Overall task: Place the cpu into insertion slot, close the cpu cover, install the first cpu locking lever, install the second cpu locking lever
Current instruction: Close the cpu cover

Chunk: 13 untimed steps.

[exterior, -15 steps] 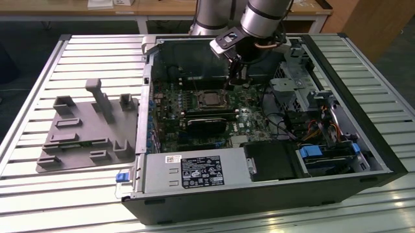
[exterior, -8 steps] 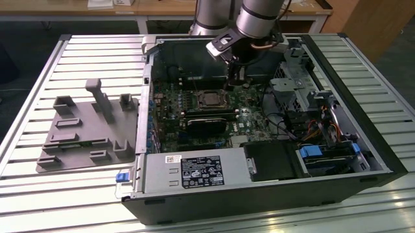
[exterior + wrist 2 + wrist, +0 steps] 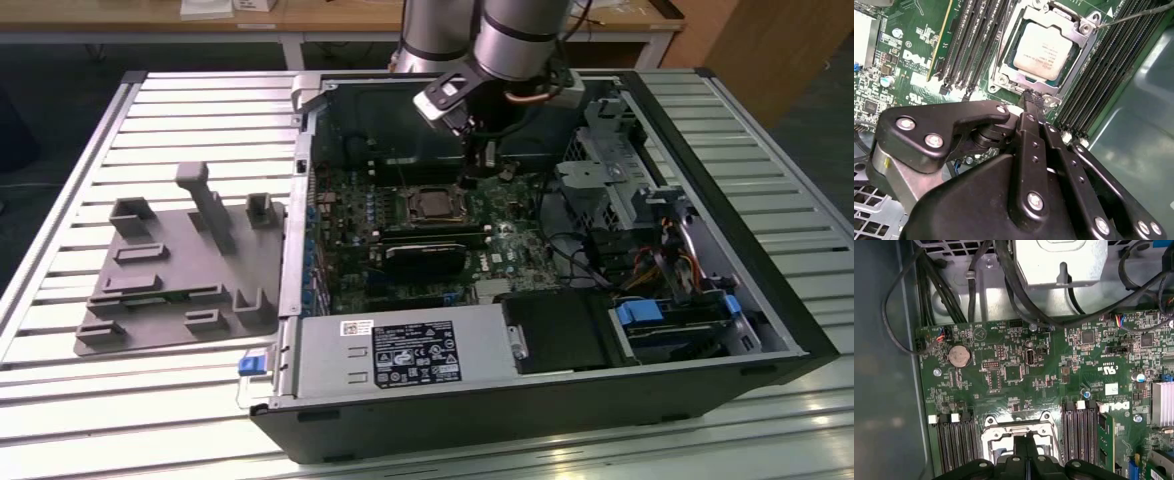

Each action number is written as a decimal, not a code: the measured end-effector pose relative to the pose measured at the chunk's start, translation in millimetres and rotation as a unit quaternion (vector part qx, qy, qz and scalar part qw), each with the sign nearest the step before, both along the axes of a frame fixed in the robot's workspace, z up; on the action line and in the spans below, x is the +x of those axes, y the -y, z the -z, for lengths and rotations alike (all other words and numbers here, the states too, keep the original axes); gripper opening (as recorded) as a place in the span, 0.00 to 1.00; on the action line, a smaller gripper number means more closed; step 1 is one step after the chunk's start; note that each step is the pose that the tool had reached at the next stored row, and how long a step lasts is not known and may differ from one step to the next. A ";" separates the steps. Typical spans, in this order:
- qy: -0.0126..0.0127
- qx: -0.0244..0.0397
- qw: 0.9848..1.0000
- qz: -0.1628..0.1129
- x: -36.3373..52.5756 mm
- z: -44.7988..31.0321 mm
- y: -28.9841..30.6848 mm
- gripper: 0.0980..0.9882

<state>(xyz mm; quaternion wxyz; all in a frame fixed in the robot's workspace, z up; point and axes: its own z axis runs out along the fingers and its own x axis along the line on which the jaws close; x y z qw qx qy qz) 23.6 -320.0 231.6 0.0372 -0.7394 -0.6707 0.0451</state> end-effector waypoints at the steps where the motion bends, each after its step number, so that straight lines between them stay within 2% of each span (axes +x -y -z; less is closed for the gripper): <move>1: 0.001 0.000 1.000 0.000 -0.6 0.2 0.0 0.00; 2: 0.003 0.000 1.000 0.000 -1.0 0.5 0.2 0.00; 3: 0.007 0.000 1.000 -0.001 -1.5 0.7 0.3 0.00; 4: 0.020 0.000 1.000 -0.006 -3.6 2.0 1.0 0.00; 5: 0.027 0.000 1.000 -0.012 -4.3 3.0 1.3 0.00; 10: 0.042 0.000 0.999 -0.021 -5.5 4.8 1.8 0.00; 12: 0.048 0.000 0.999 -0.024 -6.0 5.5 1.8 0.00; 13: 0.050 0.000 0.998 -0.026 -6.5 5.8 1.8 0.00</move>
